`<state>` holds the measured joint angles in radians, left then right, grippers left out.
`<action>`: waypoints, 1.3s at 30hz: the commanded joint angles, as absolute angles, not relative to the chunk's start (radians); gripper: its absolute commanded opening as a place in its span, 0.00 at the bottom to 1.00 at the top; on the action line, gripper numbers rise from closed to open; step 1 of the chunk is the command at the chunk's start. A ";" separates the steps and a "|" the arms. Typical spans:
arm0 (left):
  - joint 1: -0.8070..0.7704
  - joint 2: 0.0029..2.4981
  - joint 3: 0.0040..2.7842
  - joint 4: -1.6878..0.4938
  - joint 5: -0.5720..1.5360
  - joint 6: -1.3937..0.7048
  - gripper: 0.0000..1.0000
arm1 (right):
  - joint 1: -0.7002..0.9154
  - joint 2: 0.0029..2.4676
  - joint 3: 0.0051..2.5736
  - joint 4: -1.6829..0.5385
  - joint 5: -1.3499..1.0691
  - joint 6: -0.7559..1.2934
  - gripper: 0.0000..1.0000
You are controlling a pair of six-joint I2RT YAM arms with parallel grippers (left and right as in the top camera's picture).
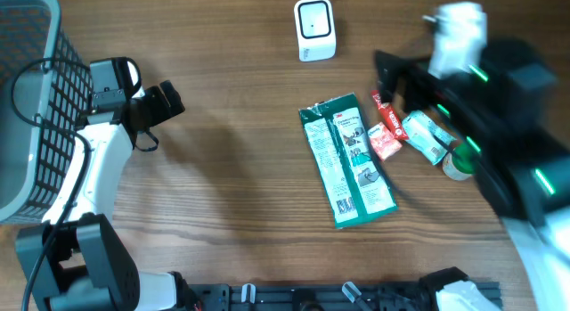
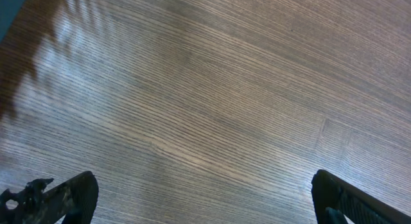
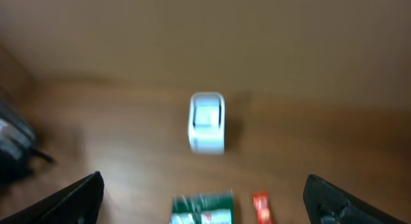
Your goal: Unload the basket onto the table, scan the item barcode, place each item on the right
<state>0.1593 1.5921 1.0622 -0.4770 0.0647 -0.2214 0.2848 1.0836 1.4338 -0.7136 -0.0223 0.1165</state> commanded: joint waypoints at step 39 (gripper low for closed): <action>0.165 1.596 1.065 -0.475 0.058 -0.209 1.00 | 0.081 0.004 0.004 0.153 -0.030 0.208 1.00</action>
<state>0.1593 1.5921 1.0622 -0.4774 0.0647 -0.2214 0.0734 0.0177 0.0090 0.2432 0.0059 0.2737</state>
